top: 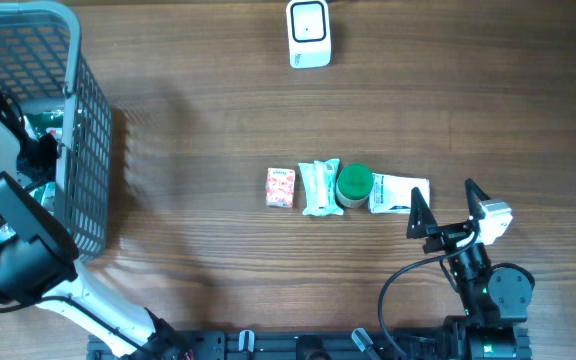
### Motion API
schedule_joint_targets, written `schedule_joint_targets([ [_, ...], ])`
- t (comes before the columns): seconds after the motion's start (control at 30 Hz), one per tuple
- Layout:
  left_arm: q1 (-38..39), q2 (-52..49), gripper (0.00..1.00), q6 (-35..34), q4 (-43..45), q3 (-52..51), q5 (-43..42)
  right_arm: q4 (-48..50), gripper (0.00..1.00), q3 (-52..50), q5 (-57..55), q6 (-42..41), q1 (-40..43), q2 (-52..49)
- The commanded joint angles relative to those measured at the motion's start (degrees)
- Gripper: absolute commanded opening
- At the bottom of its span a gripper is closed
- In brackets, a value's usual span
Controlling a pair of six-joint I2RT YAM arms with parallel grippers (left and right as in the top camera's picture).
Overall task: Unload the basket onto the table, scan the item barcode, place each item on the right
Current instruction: 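Reach into the basket and grasp the white-green glove pack with the left gripper, then lift the glove pack out and lay it on the table left of the items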
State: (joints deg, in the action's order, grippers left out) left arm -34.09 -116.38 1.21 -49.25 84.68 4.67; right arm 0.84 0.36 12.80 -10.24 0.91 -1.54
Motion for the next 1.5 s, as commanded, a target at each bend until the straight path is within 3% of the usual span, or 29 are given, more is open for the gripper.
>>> schedule_joint_targets([
  [0.0,-0.63,-2.47,0.04,0.09,-0.68,-1.62,2.49,0.11,1.00,-0.04,-0.59,-0.39,-0.31,0.24],
  [0.03,-0.63,-2.43,0.44,0.07,-1.66,-0.28,2.47,0.11,0.99,-0.04,-0.59,-0.42,-0.31,0.24],
  [0.07,-0.61,-2.40,1.00,0.09,-3.04,1.49,2.49,0.11,1.00,-0.04,-0.59,-0.42,-0.31,0.24],
  [0.2,-0.63,-2.34,1.00,0.35,-7.82,9.03,2.49,0.11,0.99,-0.04,-0.59,-0.39,-0.31,0.24],
  [0.53,2.47,-6.27,1.00,24.26,-8.46,9.07,-2.23,0.11,1.00,-0.04,-0.59,-0.42,-0.31,0.24],
  [0.67,2.32,-10.62,0.99,25.16,-8.98,9.01,-2.05,0.11,1.00,-0.04,-0.59,-0.39,-0.31,0.24],
  [0.73,2.32,-11.72,0.77,25.18,-9.22,9.01,-2.03,0.11,1.00,-0.04,-0.59,-0.39,-0.31,0.24],
  [0.83,2.34,-11.78,0.15,25.18,-8.61,9.05,-1.99,0.11,1.00,-0.04,-0.59,-0.39,-0.31,0.24],
  [0.87,2.34,-11.76,0.06,25.16,-8.63,9.16,-1.22,0.11,1.00,-0.04,-0.59,-0.42,-0.31,0.24],
  [1.1,2.45,-9.38,0.04,19.98,-8.79,13.22,-0.50,0.11,1.00,-0.07,-0.59,-0.39,-0.31,0.24],
  [1.33,2.49,1.16,0.04,11.17,-13.33,31.98,-0.79,0.11,1.00,-0.04,-0.59,-0.39,-0.31,0.24],
  [1.47,2.49,12.70,0.04,11.08,-12.79,36.68,-12.68,0.11,1.00,-0.04,-0.59,-0.42,-0.31,0.24],
])
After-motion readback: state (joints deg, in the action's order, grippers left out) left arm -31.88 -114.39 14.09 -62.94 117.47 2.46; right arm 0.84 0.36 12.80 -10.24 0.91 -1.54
